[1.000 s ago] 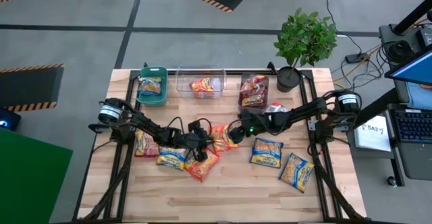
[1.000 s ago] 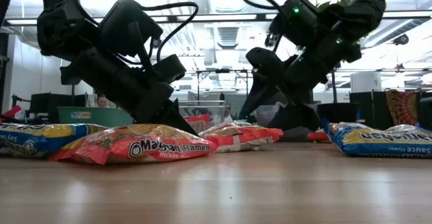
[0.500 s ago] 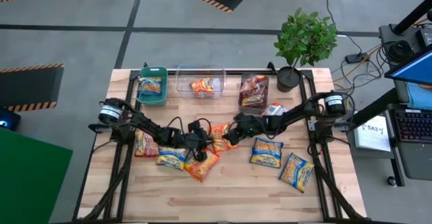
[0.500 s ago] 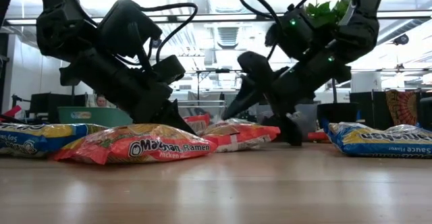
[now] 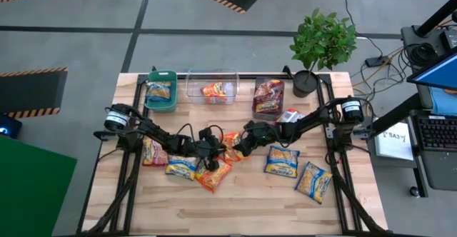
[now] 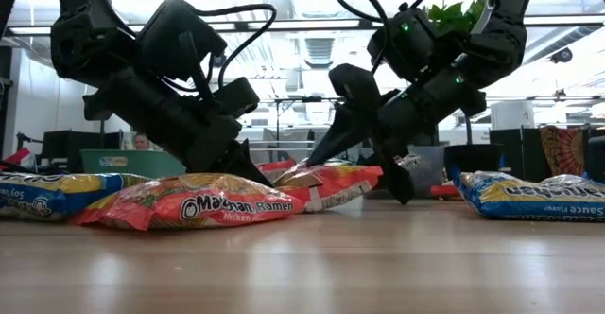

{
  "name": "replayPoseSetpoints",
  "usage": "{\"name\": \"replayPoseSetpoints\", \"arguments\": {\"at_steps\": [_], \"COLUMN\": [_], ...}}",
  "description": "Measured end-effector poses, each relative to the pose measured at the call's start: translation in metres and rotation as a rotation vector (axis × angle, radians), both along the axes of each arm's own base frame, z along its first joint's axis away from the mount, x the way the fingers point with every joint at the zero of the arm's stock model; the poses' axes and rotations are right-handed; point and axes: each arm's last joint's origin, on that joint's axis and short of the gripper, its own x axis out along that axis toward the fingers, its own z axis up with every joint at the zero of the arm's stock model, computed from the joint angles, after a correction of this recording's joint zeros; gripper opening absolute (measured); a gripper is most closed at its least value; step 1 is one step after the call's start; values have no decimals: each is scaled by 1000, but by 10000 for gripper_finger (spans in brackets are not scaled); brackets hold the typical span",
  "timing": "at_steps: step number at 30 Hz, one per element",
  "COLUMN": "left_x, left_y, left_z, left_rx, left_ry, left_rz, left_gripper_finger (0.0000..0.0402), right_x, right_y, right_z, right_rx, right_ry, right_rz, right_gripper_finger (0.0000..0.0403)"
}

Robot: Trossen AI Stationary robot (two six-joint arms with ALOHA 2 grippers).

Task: Sort Maruchan noodles
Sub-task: Put the orange noodle pack into the transparent bin

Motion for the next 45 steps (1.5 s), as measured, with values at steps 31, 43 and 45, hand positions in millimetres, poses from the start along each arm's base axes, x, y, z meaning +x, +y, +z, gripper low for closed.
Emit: {"name": "replayPoseSetpoints", "arguments": {"at_steps": [31, 43, 45], "left_x": [-50, -87, -93], "left_y": [7, 14, 16], "left_z": [106, 166, 169], "left_rx": [177, 300, 310], "left_ry": [-182, -382, -377], "left_rz": [-129, -164, -138], "left_gripper_finger": [40, 40, 40], "right_x": [4, 15, 18], "right_y": [-2, -4, -4], "right_z": [38, 60, 64], "right_rx": [-189, -289, -299], "right_ry": [-131, -202, -216], "right_rz": [12, 2, -3], "right_gripper_finger": [48, 48, 48]}}
